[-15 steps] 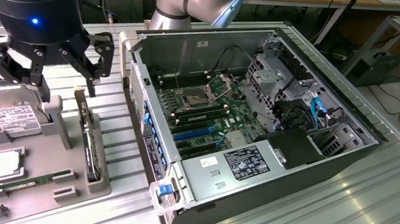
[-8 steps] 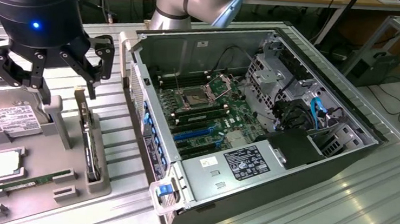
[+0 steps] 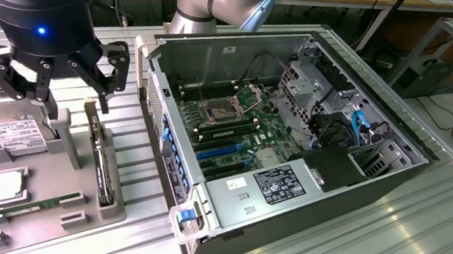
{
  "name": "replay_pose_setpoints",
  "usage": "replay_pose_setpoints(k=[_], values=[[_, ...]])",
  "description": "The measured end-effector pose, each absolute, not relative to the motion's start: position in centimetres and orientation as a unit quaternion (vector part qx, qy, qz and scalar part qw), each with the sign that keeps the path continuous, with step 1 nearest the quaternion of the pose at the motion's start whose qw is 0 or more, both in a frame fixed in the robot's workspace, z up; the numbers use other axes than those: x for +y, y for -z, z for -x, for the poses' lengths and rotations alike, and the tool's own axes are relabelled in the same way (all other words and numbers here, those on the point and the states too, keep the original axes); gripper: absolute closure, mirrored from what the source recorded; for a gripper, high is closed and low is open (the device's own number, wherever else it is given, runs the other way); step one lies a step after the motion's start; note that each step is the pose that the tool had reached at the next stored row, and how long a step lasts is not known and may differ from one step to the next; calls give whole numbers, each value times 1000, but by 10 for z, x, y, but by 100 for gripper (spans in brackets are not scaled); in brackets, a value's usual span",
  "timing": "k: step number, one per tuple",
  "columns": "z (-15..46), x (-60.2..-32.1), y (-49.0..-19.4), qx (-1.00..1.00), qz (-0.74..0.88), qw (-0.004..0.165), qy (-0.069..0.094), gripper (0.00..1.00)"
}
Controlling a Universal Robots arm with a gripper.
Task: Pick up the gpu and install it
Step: 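Pick up the gpu and move the gpu toward the slot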
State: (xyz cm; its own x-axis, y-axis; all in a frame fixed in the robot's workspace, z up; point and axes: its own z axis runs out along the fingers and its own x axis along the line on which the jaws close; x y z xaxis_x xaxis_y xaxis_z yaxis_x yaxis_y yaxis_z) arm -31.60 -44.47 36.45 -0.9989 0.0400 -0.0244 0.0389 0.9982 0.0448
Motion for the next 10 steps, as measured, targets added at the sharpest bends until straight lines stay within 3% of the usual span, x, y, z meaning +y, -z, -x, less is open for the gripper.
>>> replay_pose_setpoints(k=[10], values=[[316, -447, -359, 999, -20, 13, -22, 34]])
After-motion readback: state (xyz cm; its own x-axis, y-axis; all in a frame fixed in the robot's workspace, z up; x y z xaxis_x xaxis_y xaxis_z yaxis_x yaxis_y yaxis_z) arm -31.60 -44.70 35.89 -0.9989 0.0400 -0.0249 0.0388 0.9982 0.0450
